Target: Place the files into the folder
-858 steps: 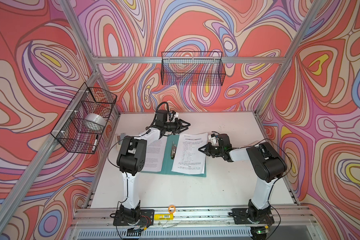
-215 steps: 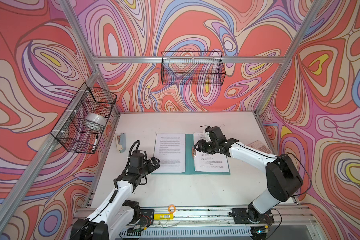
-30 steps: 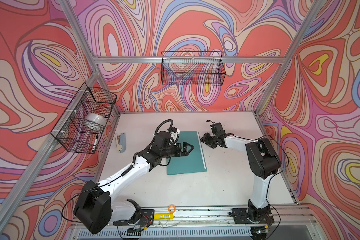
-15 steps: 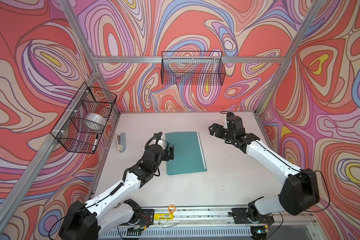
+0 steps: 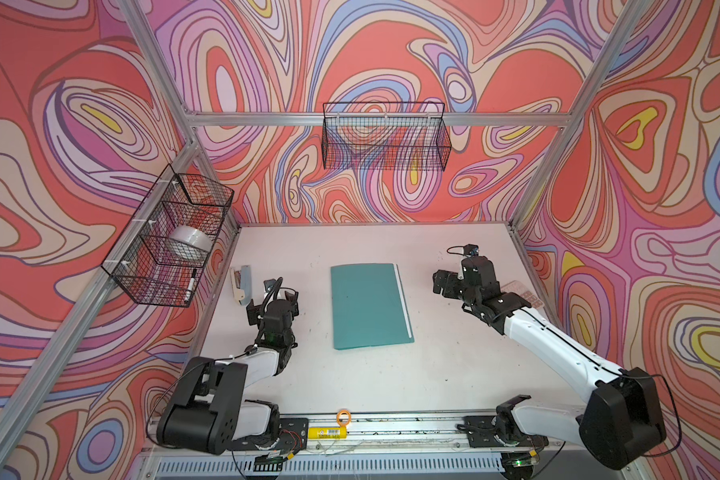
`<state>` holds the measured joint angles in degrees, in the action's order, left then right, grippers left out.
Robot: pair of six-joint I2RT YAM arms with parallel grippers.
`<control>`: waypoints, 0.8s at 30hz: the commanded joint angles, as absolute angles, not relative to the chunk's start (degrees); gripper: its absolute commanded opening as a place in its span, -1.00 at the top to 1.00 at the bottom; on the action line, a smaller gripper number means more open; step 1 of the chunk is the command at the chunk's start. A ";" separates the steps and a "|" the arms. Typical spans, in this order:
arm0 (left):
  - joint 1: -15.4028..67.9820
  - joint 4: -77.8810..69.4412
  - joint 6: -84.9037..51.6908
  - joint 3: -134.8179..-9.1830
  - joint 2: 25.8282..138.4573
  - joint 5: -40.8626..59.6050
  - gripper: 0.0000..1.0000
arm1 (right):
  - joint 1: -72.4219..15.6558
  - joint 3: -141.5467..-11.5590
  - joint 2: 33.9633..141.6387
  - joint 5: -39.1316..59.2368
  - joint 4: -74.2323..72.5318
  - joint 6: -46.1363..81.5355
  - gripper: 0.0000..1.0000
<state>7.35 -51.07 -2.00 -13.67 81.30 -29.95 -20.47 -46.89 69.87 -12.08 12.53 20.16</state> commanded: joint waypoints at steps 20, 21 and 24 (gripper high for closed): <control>0.00 -58.59 -5.19 -16.51 87.27 -10.02 -1.00 | -6.69 -26.78 95.90 -21.35 -54.69 -0.25 -0.97; 0.00 -57.00 -5.31 -17.01 86.77 -10.00 -1.00 | -4.98 -26.08 95.82 -18.86 -55.15 1.06 -0.97; 0.00 -59.15 -4.66 -17.17 88.20 -10.03 -1.00 | -2.41 -26.72 97.14 -14.88 -52.63 3.75 -0.97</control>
